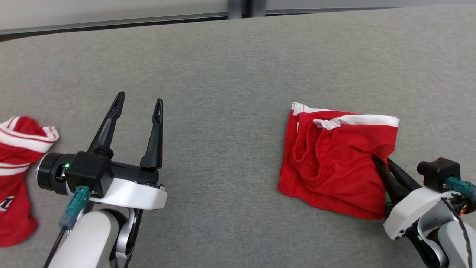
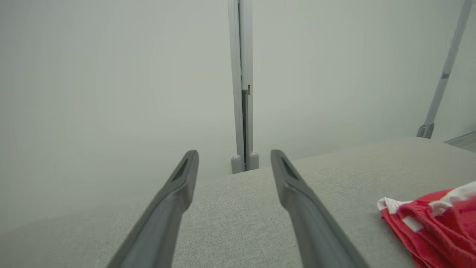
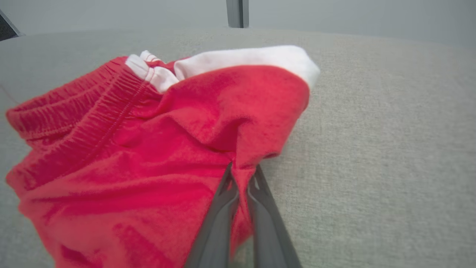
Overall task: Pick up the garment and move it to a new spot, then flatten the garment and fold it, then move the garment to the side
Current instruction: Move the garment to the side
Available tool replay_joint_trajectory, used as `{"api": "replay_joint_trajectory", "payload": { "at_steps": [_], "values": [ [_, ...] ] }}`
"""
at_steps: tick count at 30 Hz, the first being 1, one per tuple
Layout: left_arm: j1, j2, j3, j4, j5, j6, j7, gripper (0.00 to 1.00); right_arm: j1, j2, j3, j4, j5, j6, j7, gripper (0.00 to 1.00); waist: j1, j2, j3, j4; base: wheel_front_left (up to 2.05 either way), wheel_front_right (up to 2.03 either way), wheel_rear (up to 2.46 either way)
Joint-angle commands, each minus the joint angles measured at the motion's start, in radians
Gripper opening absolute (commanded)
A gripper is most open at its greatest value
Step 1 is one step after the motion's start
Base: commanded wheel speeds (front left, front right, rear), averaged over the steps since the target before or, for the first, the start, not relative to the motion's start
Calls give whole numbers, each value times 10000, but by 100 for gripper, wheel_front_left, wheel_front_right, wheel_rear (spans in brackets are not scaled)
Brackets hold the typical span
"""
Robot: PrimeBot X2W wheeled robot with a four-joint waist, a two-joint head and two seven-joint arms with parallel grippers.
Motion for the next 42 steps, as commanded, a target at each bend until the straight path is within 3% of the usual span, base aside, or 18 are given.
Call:
{"api": "replay_joint_trajectory", "payload": {
  "at_steps": [1, 7, 14, 24, 31, 33, 34, 35, 42],
  "values": [
    [-208, 117, -63, -120, 158, -31, 113, 100, 21, -115, 6, -57, 11, -21, -26, 0, 0, 0, 64, -1220, 0, 0, 0],
    [-612, 286, -444, -653, 396, -221, 717, 100, -352, -453, 76, 105, 197, -21, -318, 0, 0, 0, 522, -2338, 0, 0, 0],
    [-1364, 292, -840, -1116, 737, -413, 1188, 100, -1416, -1347, 143, 783, -25, -21, -694, 0, 0, 0, 1302, -2811, 0, 0, 0],
    [-2445, 245, -1240, -1510, 1076, -721, 1475, 100, -3768, -3195, -283, 2420, -353, -22, -1094, 0, 0, 0, 2865, -2235, 0, 0, 0],
    [-2945, 161, -1365, -1560, 1179, -855, 1379, 100, -4876, -3785, -578, 3664, -273, -22, -1214, 0, 0, 0, 3582, -1751, 0, 0, 0],
    [-3030, 143, -1393, -1520, 1214, -882, 1352, 100, -5190, -3746, -731, 4255, -145, -22, -1024, 50, 0, 0, 3715, -1661, 0, 0, 0],
    [-3075, 141, -1403, -1481, 1222, -879, 1314, 100, -5322, -3699, -832, 4563, -139, -22, -904, 90, 0, 0, 3752, -1636, 0, 0, 0],
    [-3112, 135, -1412, -1443, 1233, -875, 1297, 100, -5463, -3603, -940, 4700, -69, -22, -1066, 100, 0, 0, 3768, -1626, 0, 0, 0],
    [-2827, 164, -1368, -1132, 1103, -727, 1135, 100, -5353, -2864, -1623, 5956, 272, -21, -2037, 100, 0, 0, 3360, -1810, 0, 0, 0]
  ]
}}
